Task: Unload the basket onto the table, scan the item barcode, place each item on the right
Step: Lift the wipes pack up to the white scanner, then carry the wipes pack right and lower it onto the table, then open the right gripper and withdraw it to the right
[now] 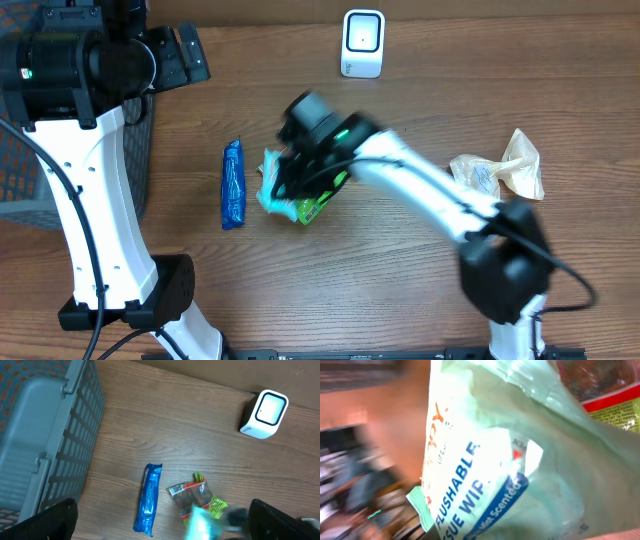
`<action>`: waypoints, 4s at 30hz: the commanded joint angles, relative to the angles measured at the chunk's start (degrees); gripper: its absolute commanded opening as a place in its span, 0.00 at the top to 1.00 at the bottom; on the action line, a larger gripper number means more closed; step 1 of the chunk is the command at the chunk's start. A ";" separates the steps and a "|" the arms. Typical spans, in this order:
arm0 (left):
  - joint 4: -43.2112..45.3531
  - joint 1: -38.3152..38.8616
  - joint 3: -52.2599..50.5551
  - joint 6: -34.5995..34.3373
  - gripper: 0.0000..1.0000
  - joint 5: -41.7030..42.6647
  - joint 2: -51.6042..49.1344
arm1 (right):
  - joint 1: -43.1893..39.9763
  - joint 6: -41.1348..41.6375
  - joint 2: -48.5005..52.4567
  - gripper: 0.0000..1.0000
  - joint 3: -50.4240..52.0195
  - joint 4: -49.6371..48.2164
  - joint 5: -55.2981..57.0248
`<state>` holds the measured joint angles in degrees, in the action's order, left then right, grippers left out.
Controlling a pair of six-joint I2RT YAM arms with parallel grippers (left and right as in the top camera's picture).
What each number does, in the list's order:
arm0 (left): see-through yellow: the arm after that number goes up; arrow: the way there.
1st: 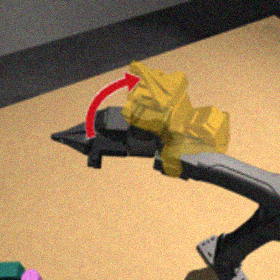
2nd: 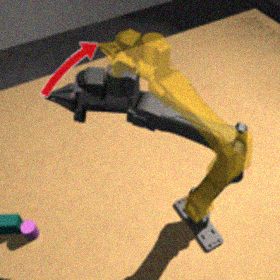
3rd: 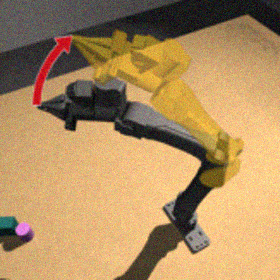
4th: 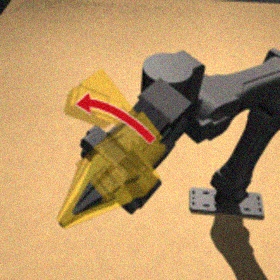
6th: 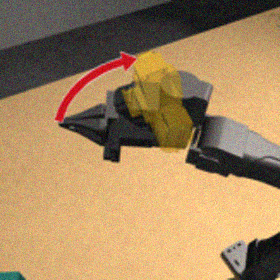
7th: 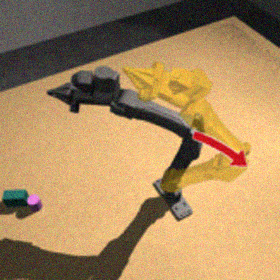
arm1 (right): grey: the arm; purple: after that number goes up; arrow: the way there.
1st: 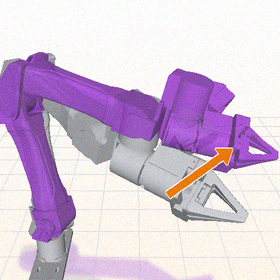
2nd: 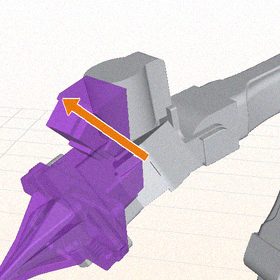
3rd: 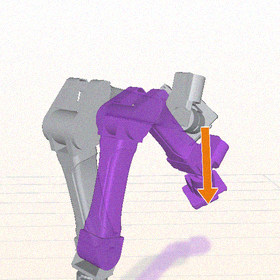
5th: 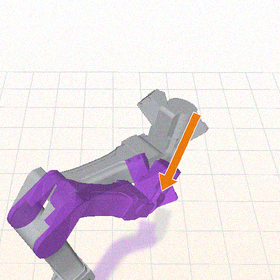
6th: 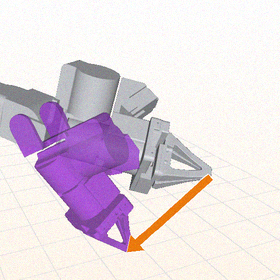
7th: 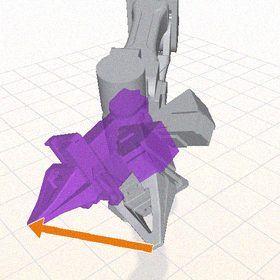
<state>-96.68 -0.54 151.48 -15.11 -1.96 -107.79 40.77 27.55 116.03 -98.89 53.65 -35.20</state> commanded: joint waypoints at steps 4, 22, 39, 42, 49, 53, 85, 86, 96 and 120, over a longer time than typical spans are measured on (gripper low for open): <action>-0.11 -0.52 -0.33 -0.98 0.00 0.50 -0.20 | -10.23 -9.94 -4.11 0.86 -0.50 3.91 -33.09; -0.11 -0.52 -0.33 -1.01 0.00 0.52 -0.20 | -16.68 -28.83 -4.11 0.93 -0.50 13.75 -51.87; -0.11 -0.52 -0.33 -1.01 0.00 1.99 -0.22 | -17.75 -1.64 -4.07 0.96 0.26 24.81 41.29; -0.11 -0.50 -0.33 -1.07 0.00 2.01 -0.22 | -15.08 7.76 -4.04 0.96 0.26 27.63 62.86; -0.11 -0.42 -0.33 -1.22 0.00 1.99 -0.22 | -7.56 10.16 -2.78 0.96 0.26 27.67 75.73; -0.11 -0.42 -0.33 -1.22 0.00 2.01 -0.22 | -2.82 9.05 0.92 0.96 0.26 28.63 82.01; -0.11 -0.42 -0.33 -1.22 0.00 2.01 -0.68 | 0.11 9.07 0.57 0.07 -5.70 33.64 56.74; -0.11 -0.42 -0.33 -1.22 0.00 2.01 -0.70 | -2.29 6.80 -1.20 0.09 -5.70 32.04 51.60; -0.11 -0.42 -0.33 -1.22 0.00 1.99 -0.70 | -18.62 -6.43 -5.57 0.16 0.00 28.28 24.28; -0.11 -0.42 -0.33 -1.25 0.00 2.01 -0.70 | -43.74 -32.41 -5.66 0.36 28.83 4.81 -8.48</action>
<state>-96.71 -0.54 151.46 -15.11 -0.64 -107.79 -2.63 -1.21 110.34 -72.40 59.94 -40.25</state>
